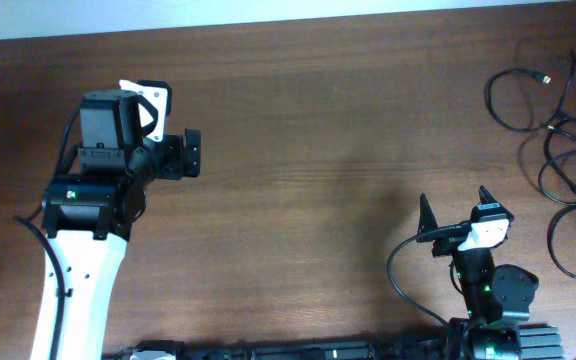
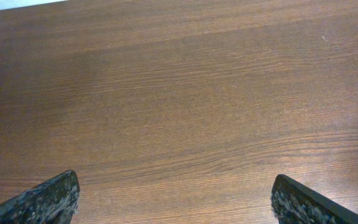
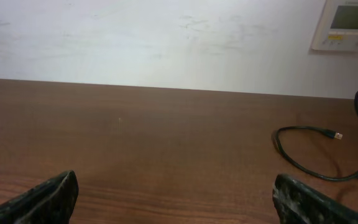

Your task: Untangle cables

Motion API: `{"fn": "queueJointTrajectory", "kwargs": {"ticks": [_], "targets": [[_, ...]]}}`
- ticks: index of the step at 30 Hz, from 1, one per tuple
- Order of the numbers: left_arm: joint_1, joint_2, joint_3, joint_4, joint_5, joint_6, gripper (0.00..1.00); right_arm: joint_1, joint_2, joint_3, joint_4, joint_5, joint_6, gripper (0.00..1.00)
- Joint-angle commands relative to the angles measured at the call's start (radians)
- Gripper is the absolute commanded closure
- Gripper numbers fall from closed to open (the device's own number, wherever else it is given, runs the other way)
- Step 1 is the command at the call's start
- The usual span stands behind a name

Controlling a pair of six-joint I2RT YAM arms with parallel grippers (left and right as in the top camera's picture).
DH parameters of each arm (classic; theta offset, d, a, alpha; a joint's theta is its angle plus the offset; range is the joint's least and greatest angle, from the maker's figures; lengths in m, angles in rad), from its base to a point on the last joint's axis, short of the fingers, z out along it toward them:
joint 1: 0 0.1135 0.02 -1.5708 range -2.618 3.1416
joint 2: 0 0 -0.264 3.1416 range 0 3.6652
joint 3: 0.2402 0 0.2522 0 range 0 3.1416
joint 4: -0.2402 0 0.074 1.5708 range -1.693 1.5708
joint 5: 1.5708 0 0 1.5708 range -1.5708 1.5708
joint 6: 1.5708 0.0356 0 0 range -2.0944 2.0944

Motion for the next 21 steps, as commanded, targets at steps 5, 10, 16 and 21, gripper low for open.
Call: {"fn": "queueJointTrajectory", "kwargs": {"ticks": [5,10,16,21], "targets": [[0.003,-0.01,0.007,0.002,-0.003,-0.01,0.01,0.012,-0.008,-0.005,-0.007,-0.002,-0.007,0.01],[-0.002,-0.023,0.006,-0.002,-0.003,-0.01,0.01,0.012,-0.008,-0.005,-0.007,-0.002,-0.007,0.01],[-0.002,-0.134,-0.005,0.01,-0.094,-0.01,0.01,0.012,-0.008,-0.005,-0.007,-0.002,-0.007,0.01],[-0.002,-0.321,-0.234,0.37,-0.036,-0.009,0.01,0.012,-0.008,-0.005,-0.007,-0.002,-0.007,0.01]]}}
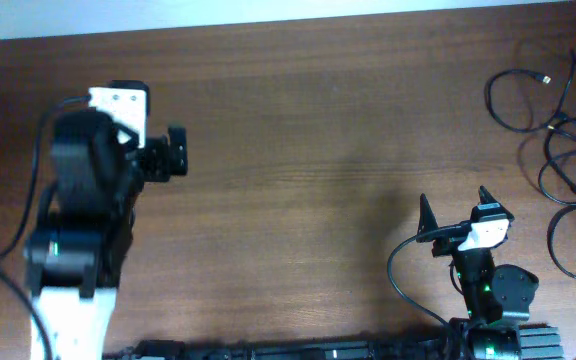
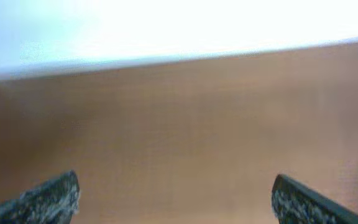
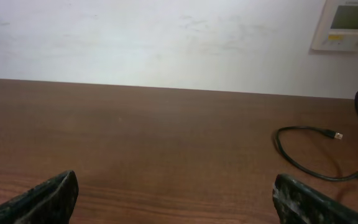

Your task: Untangle cables

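Note:
Several black cables (image 1: 553, 130) lie in tangled loops at the table's far right edge. In the right wrist view one cable loop (image 3: 303, 163) ends in a small plug (image 3: 335, 134). My right gripper (image 1: 453, 202) stands open near the front of the table, left of the cables, with nothing between its fingers (image 3: 50, 198). At the table's left side my left gripper (image 1: 174, 152) is open and empty. Its blurred wrist view shows only bare wood between its fingertips (image 2: 50, 195) and the white wall beyond.
The brown wooden table (image 1: 318, 150) stretches between the two arms. A white wall (image 3: 154, 37) rises behind its far edge, with a wall panel (image 3: 350, 23) at the upper right. The right arm's own cable (image 1: 400, 275) loops beside its base.
My left arm has shifted left and its wrist has tilted up: the view that held only table now shows the far edge and wall, blurred. The right arm and cables have not moved.

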Motion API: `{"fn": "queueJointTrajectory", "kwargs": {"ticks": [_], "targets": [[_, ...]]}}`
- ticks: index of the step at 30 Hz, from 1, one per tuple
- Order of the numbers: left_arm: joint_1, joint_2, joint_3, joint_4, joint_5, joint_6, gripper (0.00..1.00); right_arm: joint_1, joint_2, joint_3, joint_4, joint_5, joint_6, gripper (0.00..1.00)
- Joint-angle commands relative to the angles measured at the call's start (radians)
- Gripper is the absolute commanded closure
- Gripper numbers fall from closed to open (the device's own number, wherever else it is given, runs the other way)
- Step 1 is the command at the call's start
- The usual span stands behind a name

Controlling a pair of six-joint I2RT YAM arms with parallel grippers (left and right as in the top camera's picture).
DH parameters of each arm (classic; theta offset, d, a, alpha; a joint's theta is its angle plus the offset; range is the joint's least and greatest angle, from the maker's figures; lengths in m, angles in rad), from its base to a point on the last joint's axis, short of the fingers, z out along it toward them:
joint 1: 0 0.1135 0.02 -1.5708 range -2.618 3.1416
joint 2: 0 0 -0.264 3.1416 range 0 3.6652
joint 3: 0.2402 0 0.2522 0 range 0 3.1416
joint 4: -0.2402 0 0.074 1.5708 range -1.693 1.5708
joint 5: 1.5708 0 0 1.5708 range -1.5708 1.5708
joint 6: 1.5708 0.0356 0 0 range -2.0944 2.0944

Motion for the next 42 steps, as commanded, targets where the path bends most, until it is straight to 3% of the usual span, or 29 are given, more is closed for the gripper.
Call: {"fn": "queueJointTrajectory", "kwargs": {"ticks": [1,9,12,15,31,42], "targets": [[-0.001,-0.166,-0.235,0.278,0.029,-0.009,0.01,0.011,-0.008,-0.005,-0.007,-0.002,-0.006,0.01],[0.008,-0.518,-0.891,1.065,0.045,-0.005,0.01,0.011,-0.008,-0.005,-0.007,-0.002,-0.006,0.01],[0.015,-0.624,-1.077,1.243,0.044,-0.004,0.01,0.011,-0.008,-0.005,-0.007,-0.002,-0.006,0.01],[0.015,-0.703,-1.196,1.311,0.044,0.003,0.01,0.011,-0.008,-0.005,-0.007,-0.002,-0.006,0.01],[0.054,-1.043,-1.215,0.586,0.049,0.017,0.01,0.011,-0.008,-0.005,-0.007,-0.002,-0.007,0.01],[0.054,-1.059,-1.215,0.574,0.052,0.017,0.01,0.011,-0.008,-0.005,-0.007,-0.002,-0.006,0.01]]}}
